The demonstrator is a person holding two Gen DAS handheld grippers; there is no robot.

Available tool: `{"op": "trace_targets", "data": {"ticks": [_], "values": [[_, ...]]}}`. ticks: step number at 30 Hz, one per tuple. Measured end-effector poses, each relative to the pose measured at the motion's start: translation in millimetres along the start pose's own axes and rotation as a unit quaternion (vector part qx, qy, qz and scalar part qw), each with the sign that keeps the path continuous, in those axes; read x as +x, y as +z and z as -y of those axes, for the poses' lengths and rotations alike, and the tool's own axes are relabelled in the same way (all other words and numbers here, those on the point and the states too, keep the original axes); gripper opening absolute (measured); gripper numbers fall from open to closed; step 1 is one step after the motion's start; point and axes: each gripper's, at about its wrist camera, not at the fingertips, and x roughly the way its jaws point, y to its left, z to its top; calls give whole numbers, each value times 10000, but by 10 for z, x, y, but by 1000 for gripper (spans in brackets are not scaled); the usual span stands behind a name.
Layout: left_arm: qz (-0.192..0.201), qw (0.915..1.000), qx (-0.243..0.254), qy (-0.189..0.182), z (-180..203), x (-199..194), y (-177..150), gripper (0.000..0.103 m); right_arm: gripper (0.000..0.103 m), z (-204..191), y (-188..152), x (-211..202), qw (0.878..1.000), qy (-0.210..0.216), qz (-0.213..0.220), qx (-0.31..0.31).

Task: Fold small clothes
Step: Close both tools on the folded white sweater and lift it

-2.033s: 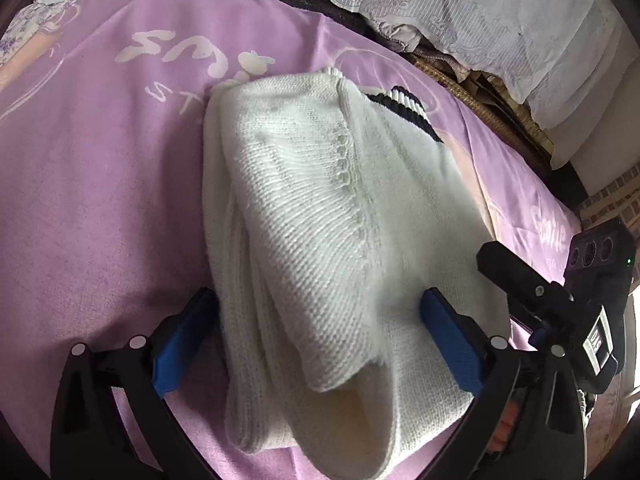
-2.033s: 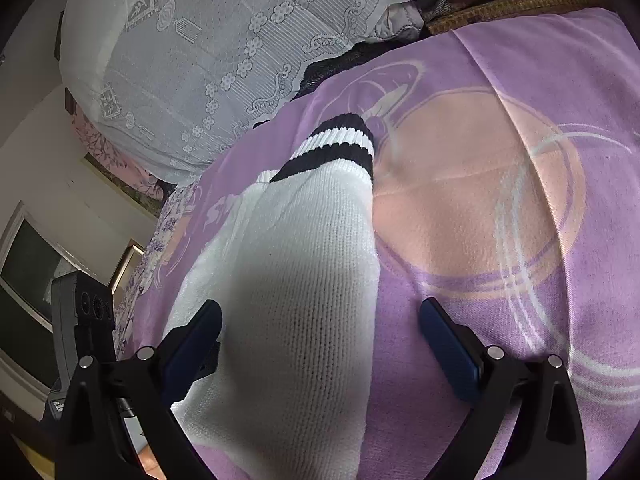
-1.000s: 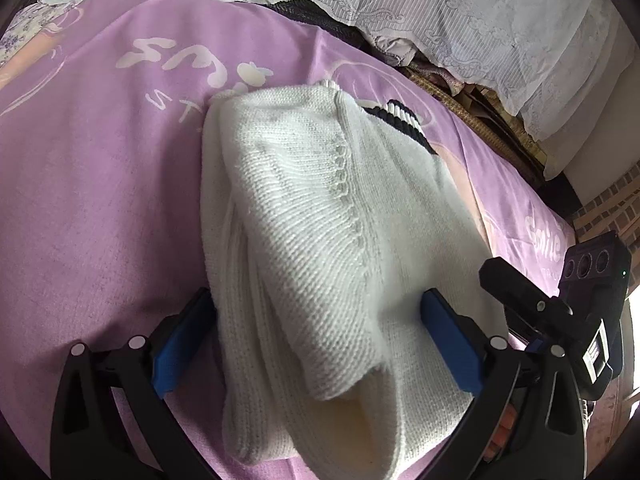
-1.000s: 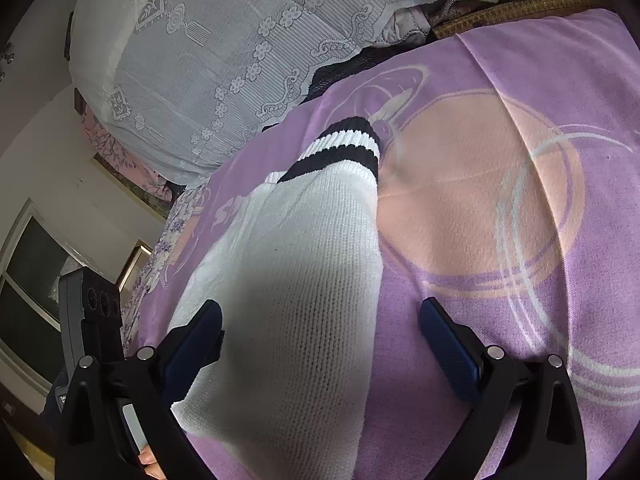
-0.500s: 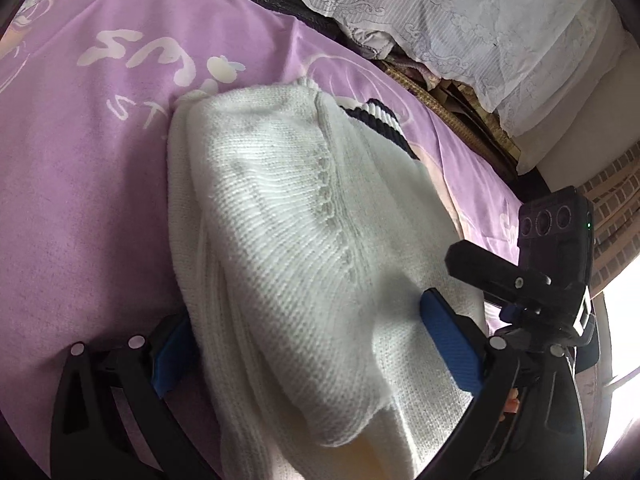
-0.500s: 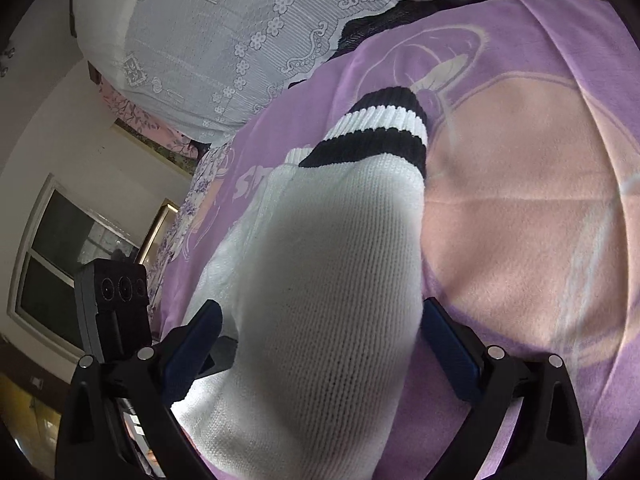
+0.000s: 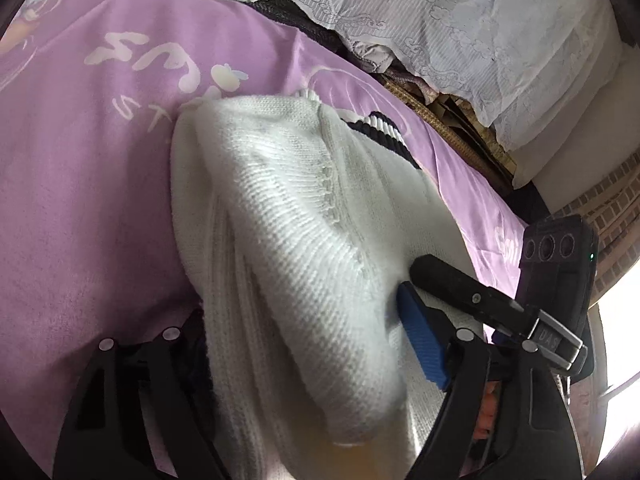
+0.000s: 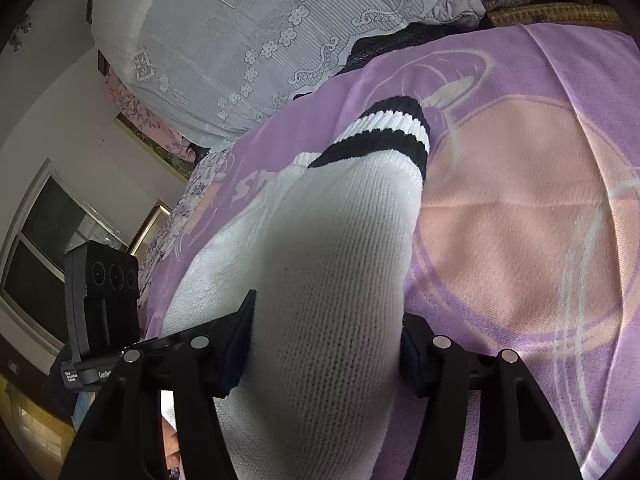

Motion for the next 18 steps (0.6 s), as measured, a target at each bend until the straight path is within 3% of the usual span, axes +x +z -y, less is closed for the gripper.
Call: {"op": "trace_targets", "data": {"ticks": [3, 8, 12, 18], "values": [[31, 9999, 91, 84, 42, 5, -13, 76, 63, 53, 4, 48, 9998, 98, -34, 166], [392, 9964, 583, 465, 266, -106, -90, 57, 60, -14, -41, -1, 9998, -11, 166, 71], [656, 9871, 1107, 951, 506, -161, -181, 54, 56, -38, -79, -103, 9994, 11, 340, 9], [771, 9809, 1381, 1134, 642, -218, -254, 52, 56, -67, -143, -233, 9989, -24, 477, -34]]}}
